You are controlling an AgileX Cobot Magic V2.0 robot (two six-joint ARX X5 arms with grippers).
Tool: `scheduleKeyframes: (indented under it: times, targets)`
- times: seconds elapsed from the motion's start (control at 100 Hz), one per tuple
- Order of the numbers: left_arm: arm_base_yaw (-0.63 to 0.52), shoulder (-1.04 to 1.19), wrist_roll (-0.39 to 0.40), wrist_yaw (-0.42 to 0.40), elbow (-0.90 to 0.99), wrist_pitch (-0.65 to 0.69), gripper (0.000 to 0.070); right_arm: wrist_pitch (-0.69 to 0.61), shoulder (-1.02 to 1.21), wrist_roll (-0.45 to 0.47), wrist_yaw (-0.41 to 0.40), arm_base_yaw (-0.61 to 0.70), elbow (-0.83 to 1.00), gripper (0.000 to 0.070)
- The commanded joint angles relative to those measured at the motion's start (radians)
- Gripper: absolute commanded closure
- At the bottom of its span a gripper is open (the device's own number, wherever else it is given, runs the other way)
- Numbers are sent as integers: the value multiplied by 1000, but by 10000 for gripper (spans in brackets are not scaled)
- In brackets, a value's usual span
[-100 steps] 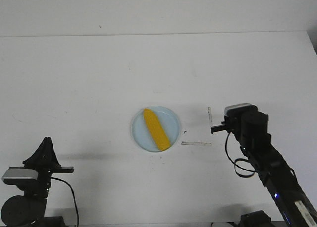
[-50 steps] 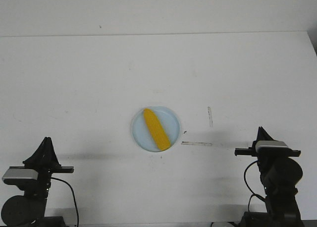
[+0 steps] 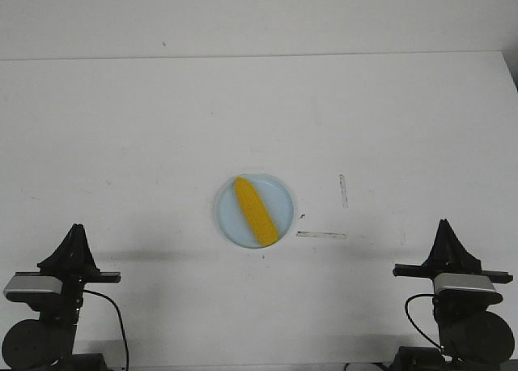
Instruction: Place corn on plate with both arms
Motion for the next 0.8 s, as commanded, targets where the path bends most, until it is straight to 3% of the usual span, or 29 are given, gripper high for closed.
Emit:
scheduleKeyframes:
  times: [0.0,0.79]
  targets:
    - [2,-2,-2,-5,10,10,698,13,-8,49,-2,-3,2,685]
    - [-27,-20,-6,6,-64,18,699,17,-10,49,1,-3,2,685]
